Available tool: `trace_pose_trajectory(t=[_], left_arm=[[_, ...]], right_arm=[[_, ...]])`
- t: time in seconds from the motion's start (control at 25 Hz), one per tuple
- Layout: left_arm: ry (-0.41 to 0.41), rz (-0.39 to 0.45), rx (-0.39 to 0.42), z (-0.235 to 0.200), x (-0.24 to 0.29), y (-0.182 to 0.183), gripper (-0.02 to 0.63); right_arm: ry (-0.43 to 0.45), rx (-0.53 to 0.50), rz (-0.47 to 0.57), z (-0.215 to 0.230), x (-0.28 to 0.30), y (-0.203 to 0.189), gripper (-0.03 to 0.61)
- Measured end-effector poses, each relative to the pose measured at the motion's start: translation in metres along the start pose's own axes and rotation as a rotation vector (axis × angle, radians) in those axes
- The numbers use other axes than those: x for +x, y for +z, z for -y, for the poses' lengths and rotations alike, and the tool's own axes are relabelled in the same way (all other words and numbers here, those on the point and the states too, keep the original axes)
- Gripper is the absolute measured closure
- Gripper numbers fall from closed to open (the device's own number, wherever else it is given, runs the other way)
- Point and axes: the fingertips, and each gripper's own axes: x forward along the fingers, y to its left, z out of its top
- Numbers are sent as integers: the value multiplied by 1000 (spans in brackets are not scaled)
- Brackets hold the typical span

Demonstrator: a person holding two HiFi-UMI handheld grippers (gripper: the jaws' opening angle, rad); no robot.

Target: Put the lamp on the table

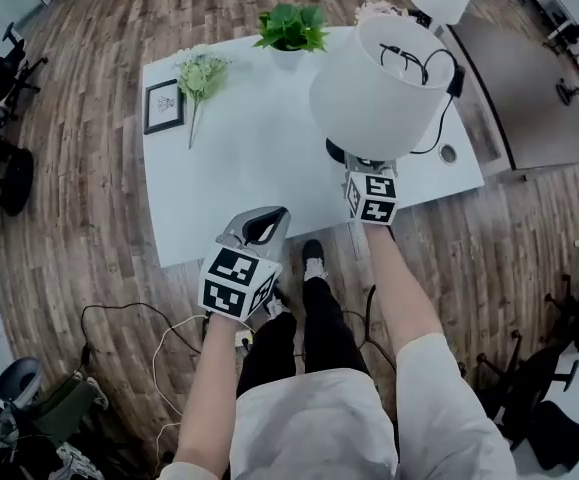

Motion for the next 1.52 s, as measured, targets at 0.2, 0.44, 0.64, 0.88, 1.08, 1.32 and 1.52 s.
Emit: trace_pose_trajectory(t=[0.2, 0.44, 0.64, 0.88, 1.08, 1.32, 1.52], left_arm=[[8, -48, 39, 10, -7, -18, 614], [0, -59, 68, 32, -4, -20, 614], [48, -25, 65, 69, 24, -7, 614], [84, 76, 62, 129, 45, 37, 614], [125, 31, 165, 153, 21, 56, 614], [281, 75, 33, 174, -10, 67, 614], [306, 107, -53, 206, -25, 56, 614]], right_arm=[[48, -35, -38, 0, -43, -23, 423], [168, -82, -79, 0, -134, -44, 433], [185, -38, -26, 28, -202, -27, 459], [163, 112, 0, 67, -259, 24, 480], [189, 168, -2, 74, -287, 68, 502], [318, 195, -125, 39, -290, 58, 523], [344, 239, -154, 18, -311, 48, 552]])
